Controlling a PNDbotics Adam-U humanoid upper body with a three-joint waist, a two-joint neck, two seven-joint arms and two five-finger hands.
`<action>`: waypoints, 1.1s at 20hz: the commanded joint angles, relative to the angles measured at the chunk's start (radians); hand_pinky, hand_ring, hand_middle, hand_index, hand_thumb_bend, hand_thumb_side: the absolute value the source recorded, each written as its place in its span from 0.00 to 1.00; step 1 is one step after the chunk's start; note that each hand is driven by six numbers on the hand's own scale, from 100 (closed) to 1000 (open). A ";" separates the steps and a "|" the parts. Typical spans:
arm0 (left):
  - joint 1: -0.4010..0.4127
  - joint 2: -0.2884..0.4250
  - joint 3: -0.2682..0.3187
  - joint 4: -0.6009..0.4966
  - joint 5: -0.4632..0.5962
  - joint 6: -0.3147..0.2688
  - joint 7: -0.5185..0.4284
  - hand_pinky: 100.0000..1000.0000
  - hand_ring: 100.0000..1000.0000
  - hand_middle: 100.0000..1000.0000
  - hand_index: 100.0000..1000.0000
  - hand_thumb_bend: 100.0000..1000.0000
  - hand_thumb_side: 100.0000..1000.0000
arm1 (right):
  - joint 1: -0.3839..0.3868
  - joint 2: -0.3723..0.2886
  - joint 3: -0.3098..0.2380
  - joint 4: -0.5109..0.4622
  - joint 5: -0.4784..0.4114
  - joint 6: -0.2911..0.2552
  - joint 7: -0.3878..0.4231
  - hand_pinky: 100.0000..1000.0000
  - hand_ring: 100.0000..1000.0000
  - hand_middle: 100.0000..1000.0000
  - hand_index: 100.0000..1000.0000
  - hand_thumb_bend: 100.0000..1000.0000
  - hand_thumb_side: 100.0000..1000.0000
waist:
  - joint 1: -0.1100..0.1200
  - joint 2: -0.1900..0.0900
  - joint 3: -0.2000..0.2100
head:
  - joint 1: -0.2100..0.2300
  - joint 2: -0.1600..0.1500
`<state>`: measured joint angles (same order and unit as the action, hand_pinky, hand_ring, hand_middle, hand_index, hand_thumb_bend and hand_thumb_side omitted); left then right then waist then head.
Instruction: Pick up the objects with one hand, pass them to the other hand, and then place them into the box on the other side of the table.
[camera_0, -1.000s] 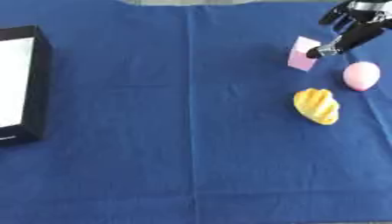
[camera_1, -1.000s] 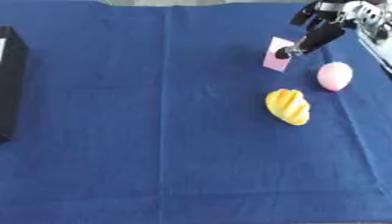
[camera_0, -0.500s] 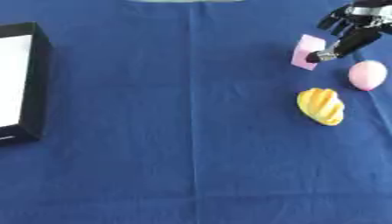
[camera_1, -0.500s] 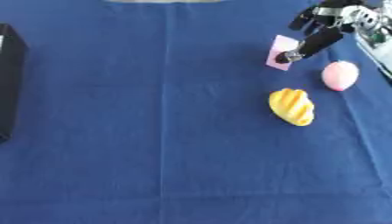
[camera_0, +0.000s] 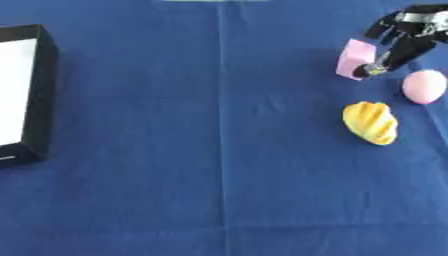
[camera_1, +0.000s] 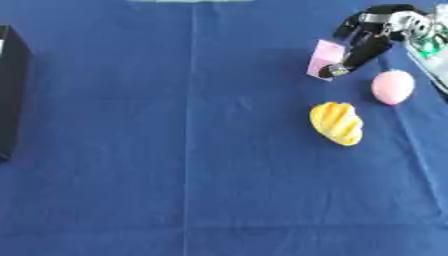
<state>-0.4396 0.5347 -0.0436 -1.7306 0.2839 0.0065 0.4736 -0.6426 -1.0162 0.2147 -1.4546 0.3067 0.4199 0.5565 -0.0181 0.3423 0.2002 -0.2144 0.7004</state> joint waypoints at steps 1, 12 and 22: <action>-0.010 0.015 0.009 -0.020 -0.001 0.000 0.003 0.58 0.53 0.56 0.74 0.00 0.75 | -0.012 -0.030 -0.011 -0.006 0.009 0.009 -0.001 0.87 0.85 0.84 0.85 0.53 0.21 | 0.002 -0.014 0.001 | -0.003 -0.015; -0.010 0.014 0.009 -0.022 -0.001 0.002 0.004 0.58 0.53 0.56 0.74 0.00 0.75 | 0.026 -0.045 -0.023 -0.033 -0.021 0.024 -0.024 0.86 0.84 0.80 0.82 0.46 0.19 | 0.002 -0.009 0.008 | -0.002 -0.017; -0.008 0.016 0.009 -0.021 -0.003 0.005 0.004 0.59 0.53 0.56 0.74 0.00 0.76 | 0.031 -0.051 -0.027 -0.046 -0.037 0.048 -0.058 0.86 0.83 0.80 0.81 0.44 0.16 | 0.001 -0.009 0.010 | 0.001 -0.012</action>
<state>-0.4394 0.5306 -0.0436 -1.7311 0.2839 0.0099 0.4767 -0.6058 -1.0233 0.2027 -1.4823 0.2724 0.4655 0.5062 -0.0193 0.3494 0.2108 -0.2135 0.6927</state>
